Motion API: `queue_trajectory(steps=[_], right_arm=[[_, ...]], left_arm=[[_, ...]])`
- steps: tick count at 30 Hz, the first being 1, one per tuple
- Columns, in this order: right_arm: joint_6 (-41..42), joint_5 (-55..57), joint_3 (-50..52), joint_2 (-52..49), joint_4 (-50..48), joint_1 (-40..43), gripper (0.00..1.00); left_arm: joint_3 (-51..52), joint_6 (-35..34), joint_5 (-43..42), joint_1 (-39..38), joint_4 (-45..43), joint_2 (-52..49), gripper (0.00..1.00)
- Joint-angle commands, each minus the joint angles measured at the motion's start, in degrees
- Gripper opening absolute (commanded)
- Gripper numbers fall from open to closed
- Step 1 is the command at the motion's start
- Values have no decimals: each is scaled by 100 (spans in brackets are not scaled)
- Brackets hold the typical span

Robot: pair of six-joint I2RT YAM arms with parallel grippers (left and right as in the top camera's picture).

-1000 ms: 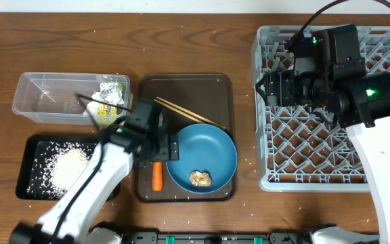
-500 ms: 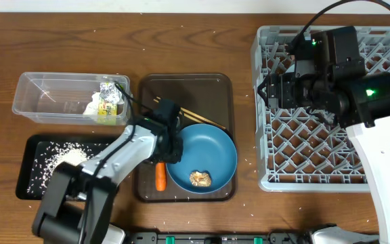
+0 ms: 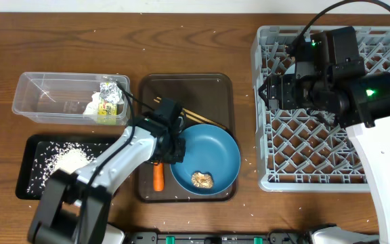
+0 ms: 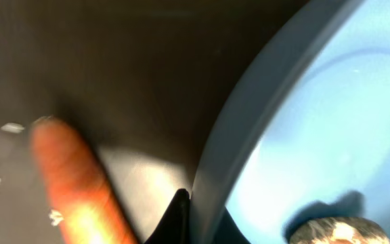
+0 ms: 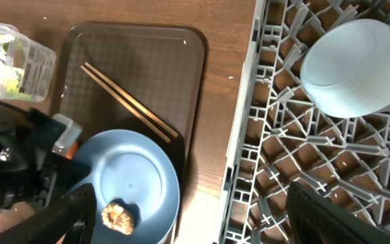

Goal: Sort waste into correct bins and load items into the dishwasher rack
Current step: 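Grasp the rim of the blue plate with the left gripper, then tip the blue plate over the black tray to dump the food scrap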

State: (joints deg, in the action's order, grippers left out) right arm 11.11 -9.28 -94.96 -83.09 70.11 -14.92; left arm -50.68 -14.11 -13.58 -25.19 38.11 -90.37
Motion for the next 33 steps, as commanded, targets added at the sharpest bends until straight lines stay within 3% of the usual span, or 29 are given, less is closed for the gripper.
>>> queue_trajectory(steps=[1, 8, 12, 17, 19, 24, 28, 33], right_arm=[[-7, 101, -11, 42, 24, 33, 83], [-2, 120, -11, 42, 17, 33, 83], [-4, 140, -11, 42, 39, 33, 84], [-2, 140, -11, 42, 35, 33, 84], [-2, 140, -11, 42, 22, 33, 85], [-4, 140, -11, 42, 17, 31, 85], [-2, 138, -11, 42, 20, 31, 86], [-2, 138, -11, 42, -50, 26, 87]], left_arm=[[-197, 55, 262, -7, 87, 511, 6], [-197, 57, 514, -7, 273, 984, 6], [-227, -105, 1757, 22, 776, 1130, 6], [-710, -1261, 3893, 197, 1954, 1738, 6], [-929, -1650, 4201, 326, 2280, 2017, 6], [-1038, -1711, 4240, 691, 2490, 2503, 6], [-1038, -2044, 5222, 1237, 3040, 2780, 6], [-1038, -2304, 5748, 1910, 3265, 3005, 6]])
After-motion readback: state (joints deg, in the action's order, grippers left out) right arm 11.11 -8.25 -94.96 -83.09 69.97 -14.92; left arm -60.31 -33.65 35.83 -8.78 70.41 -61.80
